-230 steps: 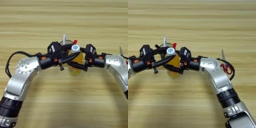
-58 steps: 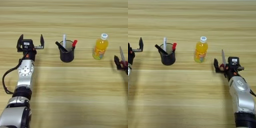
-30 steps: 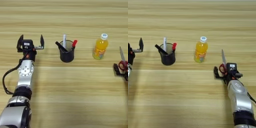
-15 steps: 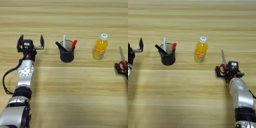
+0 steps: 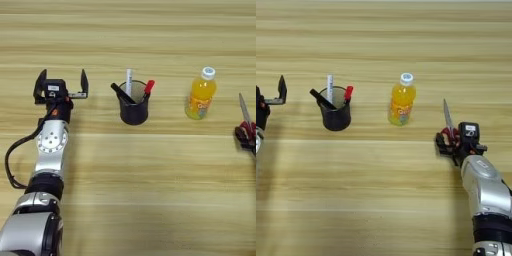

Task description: Move the objects on the table

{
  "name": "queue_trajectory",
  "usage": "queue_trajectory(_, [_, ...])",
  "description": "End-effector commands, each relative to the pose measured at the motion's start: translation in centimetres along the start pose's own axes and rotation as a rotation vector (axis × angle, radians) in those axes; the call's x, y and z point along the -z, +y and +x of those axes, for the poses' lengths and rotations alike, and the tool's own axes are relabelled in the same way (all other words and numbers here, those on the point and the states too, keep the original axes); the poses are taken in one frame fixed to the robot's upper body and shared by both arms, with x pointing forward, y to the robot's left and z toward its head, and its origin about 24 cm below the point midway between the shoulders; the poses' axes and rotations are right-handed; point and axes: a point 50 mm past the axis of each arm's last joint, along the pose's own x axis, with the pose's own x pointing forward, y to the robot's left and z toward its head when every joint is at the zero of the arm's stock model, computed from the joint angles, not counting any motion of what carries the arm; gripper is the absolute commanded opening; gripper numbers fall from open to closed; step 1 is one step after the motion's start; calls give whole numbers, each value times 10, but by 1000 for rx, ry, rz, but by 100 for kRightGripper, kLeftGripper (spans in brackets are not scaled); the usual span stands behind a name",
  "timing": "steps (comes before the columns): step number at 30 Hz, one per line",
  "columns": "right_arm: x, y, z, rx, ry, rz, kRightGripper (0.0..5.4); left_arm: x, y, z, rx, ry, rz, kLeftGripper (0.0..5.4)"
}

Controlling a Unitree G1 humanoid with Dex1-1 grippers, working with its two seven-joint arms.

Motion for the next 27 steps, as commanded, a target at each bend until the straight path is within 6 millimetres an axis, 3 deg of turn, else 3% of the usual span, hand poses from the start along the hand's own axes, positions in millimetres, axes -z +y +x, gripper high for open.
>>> queue_trajectory(1, [18, 5, -3, -41, 93, 28, 385, -5, 0, 4, 4, -24, 11, 540])
queue_trajectory(14, [14, 10, -2, -64, 70, 81, 385, -4, -1, 4, 7, -21, 10, 540])
queue_trajectory(21, [-8, 11, -2, -64, -64, 193, 385, -4, -1, 4, 7, -18, 10, 540])
queue_trajectory(27, [-25, 14, -4, -75, -166, 183, 385, -4, -1, 5, 6, -17, 10, 540])
